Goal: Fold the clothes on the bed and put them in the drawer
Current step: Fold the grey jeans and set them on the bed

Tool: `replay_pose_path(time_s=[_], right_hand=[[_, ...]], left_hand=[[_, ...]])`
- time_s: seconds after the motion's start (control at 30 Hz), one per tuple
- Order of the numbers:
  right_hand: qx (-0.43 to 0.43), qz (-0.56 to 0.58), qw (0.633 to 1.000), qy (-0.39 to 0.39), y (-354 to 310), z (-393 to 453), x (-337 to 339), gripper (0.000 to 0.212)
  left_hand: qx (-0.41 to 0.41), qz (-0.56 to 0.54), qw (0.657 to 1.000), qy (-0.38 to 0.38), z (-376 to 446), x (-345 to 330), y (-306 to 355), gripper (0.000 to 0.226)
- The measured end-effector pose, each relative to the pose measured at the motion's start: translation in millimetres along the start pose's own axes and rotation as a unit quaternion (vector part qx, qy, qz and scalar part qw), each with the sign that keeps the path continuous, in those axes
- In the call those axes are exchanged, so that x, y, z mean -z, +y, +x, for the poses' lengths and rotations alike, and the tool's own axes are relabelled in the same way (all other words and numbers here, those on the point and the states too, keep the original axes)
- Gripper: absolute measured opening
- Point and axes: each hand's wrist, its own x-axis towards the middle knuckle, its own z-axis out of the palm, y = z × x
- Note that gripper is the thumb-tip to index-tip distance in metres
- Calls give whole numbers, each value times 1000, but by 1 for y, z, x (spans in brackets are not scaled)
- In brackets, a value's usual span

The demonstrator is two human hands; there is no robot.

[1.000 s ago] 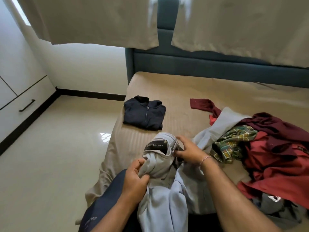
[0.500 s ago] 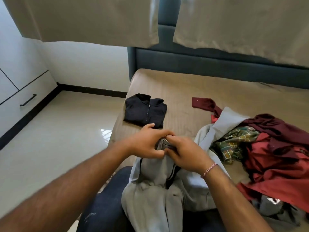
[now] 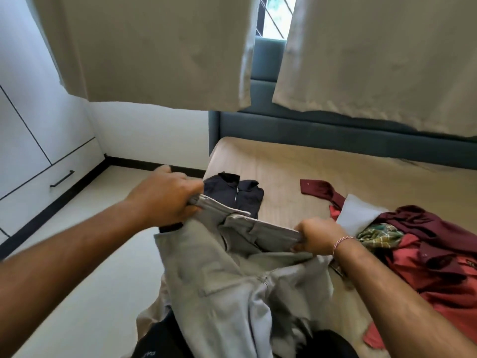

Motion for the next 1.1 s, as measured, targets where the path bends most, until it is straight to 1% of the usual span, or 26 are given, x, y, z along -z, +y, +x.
replay_pose_path(time_s=[0.07, 0.1, 0.13, 0.17, 0.2, 0.23, 0.3, 0.37, 0.43, 0.47, 0.5, 0.53, 0.57, 0.6, 0.63, 0.67, 0.7, 0.73, 0.77, 0.8, 0.83, 0.9, 0.93, 0.97, 1.03, 1.1], right_hand=[[-21, -70, 994, 85, 3, 2, 34, 24], [-35, -107, 985, 132, 3, 4, 53, 22], [-47, -139, 974, 176, 4, 4, 77, 21], [-57, -160, 964, 206, 7, 2, 102, 21], [-63, -172, 958, 219, 12, -1, 122, 20], [-66, -180, 952, 238, 17, -6, 146, 18], [-75, -204, 940, 264, 26, -22, 189, 18], [-90, -222, 928, 287, 34, -36, 222, 27], [-110, -249, 904, 330, 42, -50, 250, 24], [-137, -267, 886, 354, 51, -60, 273, 19], [-156, -273, 877, 364, 58, -69, 285, 18], [-174, -277, 871, 367, 66, -84, 309, 20], [-180, -272, 869, 372, 71, -88, 312, 22], [-197, -284, 850, 397, 78, -106, 339, 24], [-211, -287, 844, 401, 80, -115, 348, 24], [-220, -286, 842, 401, 81, -126, 364, 24], [-207, -275, 844, 411, 81, -139, 379, 23], [-199, -267, 845, 419, 82, -150, 389, 24], [-190, -261, 843, 431, 84, -164, 399, 28], [-176, -259, 839, 444, 85, -182, 409, 39], [-158, -260, 834, 460, 85, -190, 417, 52], [-121, -231, 836, 483, 90, -210, 425, 73], [-113, -212, 844, 479, 90, -215, 427, 77], [-119, -207, 845, 478, 91, -220, 430, 75], [-151, -186, 846, 476, 94, -225, 435, 58], [-195, -147, 856, 455, 92, -229, 440, 53]], left_hand=[[58, 67, 989, -115, 6, 6, -15, 16], [74, 96, 979, -162, 12, 7, -20, 7], [89, 121, 969, -197, 18, 13, -26, 3], [107, 140, 960, -219, 26, 20, -34, 7], [128, 148, 952, -233, 32, 25, -42, 10], [154, 157, 950, -222, 39, 35, -56, 12], [193, 164, 951, -179, 52, 59, -79, 17], [212, 146, 956, -141, 66, 84, -98, 20], [226, 129, 961, -97, 81, 116, -113, 18], [237, 124, 962, -58, 92, 140, -121, 17], [245, 120, 962, -21, 98, 155, -126, 17], [239, 126, 962, 25, 107, 180, -133, 17], [236, 140, 960, 56, 109, 186, -135, 18], [231, 149, 955, 109, 121, 217, -138, 18], [238, 135, 953, 131, 124, 229, -138, 16], [249, 94, 952, 152, 129, 246, -139, 11], [249, 33, 952, 177, 134, 263, -141, 4], [247, -24, 948, 200, 140, 277, -146, 14], [243, -76, 943, 216, 146, 295, -150, 26], [230, -141, 933, 240, 150, 310, -156, 32], [220, -215, 915, 262, 149, 317, -163, 33], [175, -362, 859, 317, 149, 330, -171, 24], [153, -427, 825, 337, 147, 330, -173, 16], [127, -476, 791, 362, 146, 333, -171, 16], [88, -532, 740, 402, 147, 341, -163, 29], [74, -547, 720, 422, 149, 352, -150, 31]])
